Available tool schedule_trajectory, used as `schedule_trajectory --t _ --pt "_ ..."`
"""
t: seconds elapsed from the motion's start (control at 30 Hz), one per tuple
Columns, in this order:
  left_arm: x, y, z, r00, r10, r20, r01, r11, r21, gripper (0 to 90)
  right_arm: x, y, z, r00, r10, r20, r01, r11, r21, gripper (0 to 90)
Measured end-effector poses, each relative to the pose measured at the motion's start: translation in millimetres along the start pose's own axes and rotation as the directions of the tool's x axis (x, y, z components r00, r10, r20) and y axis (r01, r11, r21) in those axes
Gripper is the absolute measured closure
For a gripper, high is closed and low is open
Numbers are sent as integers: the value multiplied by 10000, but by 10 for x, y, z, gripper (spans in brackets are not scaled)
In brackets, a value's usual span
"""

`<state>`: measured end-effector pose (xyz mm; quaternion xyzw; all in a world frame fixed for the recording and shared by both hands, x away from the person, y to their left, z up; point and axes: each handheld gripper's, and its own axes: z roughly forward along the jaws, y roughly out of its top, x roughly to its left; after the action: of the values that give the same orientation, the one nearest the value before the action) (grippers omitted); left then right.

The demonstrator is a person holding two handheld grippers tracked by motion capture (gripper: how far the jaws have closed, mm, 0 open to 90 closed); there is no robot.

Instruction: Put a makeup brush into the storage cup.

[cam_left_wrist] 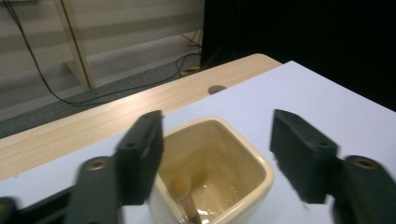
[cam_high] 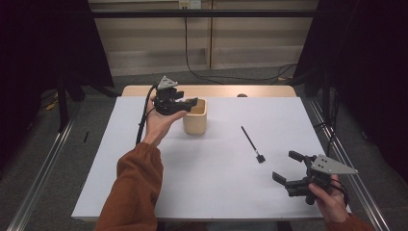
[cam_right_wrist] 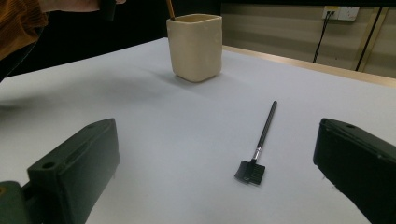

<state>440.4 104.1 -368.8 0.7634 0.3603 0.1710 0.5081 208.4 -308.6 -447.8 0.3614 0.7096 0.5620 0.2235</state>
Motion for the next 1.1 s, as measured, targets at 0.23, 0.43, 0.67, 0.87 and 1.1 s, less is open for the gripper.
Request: schedule_trajectory --t 0.23,0.43,0.67,0.87,1.1 --pt "41 -41 -29 9996 -197 -180 192 9994 -279 69 -3 1 0 10000 -6 6 6 10000 -13 0" --pt "46 -65 -47 9996 -275 -34 273 9990 -347 21 -5 1 -1 10000 57 -4 -57 10000 -36 1" --pt "47 -158 -128 9991 -428 -60 424 9976 -555 19 -7 2 -2 10000 73 9 -73 10000 -46 2" --pt "23 -203 -237 9999 -56 -101 47 9967 -810 17 -9 2 -2 9999 103 31 -103 9999 -58 1" --pt "-3 -274 -393 9993 166 -341 -207 9920 -1247 13 -10 2 -12 9999 145 70 -145 9999 -55 1"
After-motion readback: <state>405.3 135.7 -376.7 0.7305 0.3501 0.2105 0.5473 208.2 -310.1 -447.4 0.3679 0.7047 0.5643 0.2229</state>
